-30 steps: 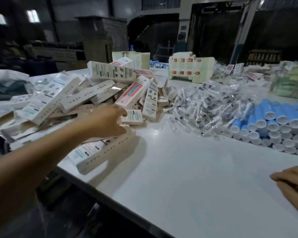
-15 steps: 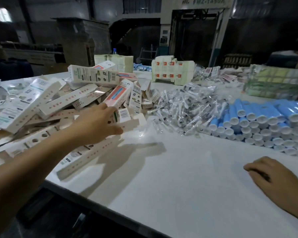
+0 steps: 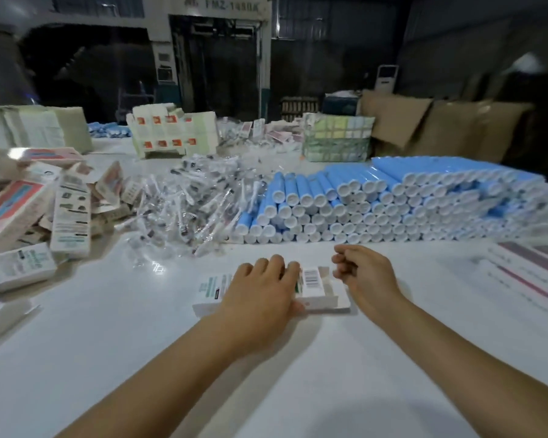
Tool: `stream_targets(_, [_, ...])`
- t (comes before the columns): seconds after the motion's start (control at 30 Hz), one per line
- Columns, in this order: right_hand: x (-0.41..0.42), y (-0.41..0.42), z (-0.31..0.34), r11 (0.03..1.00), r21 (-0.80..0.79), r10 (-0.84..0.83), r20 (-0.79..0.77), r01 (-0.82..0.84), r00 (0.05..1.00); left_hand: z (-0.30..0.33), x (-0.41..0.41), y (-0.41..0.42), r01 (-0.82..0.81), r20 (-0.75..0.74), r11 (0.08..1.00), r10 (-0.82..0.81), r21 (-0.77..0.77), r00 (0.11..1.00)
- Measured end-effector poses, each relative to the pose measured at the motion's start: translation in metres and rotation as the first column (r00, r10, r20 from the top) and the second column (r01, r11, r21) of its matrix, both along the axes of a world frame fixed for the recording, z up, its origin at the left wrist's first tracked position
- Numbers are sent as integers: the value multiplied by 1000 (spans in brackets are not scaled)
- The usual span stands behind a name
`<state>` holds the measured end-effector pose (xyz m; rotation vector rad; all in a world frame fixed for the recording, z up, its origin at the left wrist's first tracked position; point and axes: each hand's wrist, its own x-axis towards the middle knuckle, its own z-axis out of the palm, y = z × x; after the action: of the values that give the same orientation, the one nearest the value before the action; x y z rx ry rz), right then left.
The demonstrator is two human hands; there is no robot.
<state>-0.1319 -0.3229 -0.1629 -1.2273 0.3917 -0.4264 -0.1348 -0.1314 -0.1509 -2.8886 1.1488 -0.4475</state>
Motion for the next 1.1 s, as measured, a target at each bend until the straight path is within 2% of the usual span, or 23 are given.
stream_targets(0.1, [2, 0, -3, 1000, -11, -3, -6, 3, 1000, -11, -8, -3, 0, 32, 1000, -1, 26, 999])
stream_targets(0.17, [0, 0, -3, 996, -85, 1, -21, -3, 1000, -13, -11, -1, 9, 64, 1000, -9, -1, 998])
stream_targets(0.27, [3, -5, 11, 943, -330, -56, -6, 51, 998, -16, -11, -2, 6, 27, 1000, -5, -22, 1000])
stream_targets(0.33, [16, -13, 37, 855, -506, -98, 58, 114, 994, -20, -9, -3, -3, 21, 1000, 3, -30, 1000])
stream_targets(0.4, [41, -20, 70, 700, -688, -140, 132, 192, 981, -20, -7, -4, -6, 17, 1000, 6, -27, 1000])
stream_targets(0.47, [73, -26, 102, 434, -874, -171, 157, 218, 973, -18, -7, -5, -16, -5, 1000, 16, -13, 1000])
stream_targets(0.5, [89, -28, 116, 303, -937, -179, 125, 176, 976, -17, -7, -4, -16, -8, 1000, 16, -7, 1000])
stream_targets(0.57, [117, -29, 134, 56, -998, -228, -31, -19, 973, -15, -8, -4, -13, -21, 1000, 14, 28, 1000])
stream_targets(0.63, [139, -24, 141, -165, -953, -338, -188, -255, 922, -12, -7, -2, -10, -7, 1000, 10, 17, 1000])
stream_targets(0.7, [156, -17, 140, -283, -865, -420, -277, -415, 864, -11, -7, -3, 0, -22, 1000, 0, 2, 1000])
stream_targets(0.83, [178, -14, 135, -376, -752, -491, -335, -542, 804, -16, -4, -5, 20, -27, 1000, -20, 4, 999])
stream_targets(0.93, [184, -17, 133, -358, -740, -491, -370, -570, 789, -16, -5, -5, 7, -31, 1000, -6, 18, 1000])
stream_targets(1.0, [180, -18, 134, -296, -799, -452, -365, -523, 814, -16, -4, -3, 5, -16, 1000, -5, 7, 1000])
stream_targets(1.1, [163, -24, 138, -62, -928, -373, -321, -368, 871, -18, -4, -2, 4, 4, 1000, -4, -6, 1000])
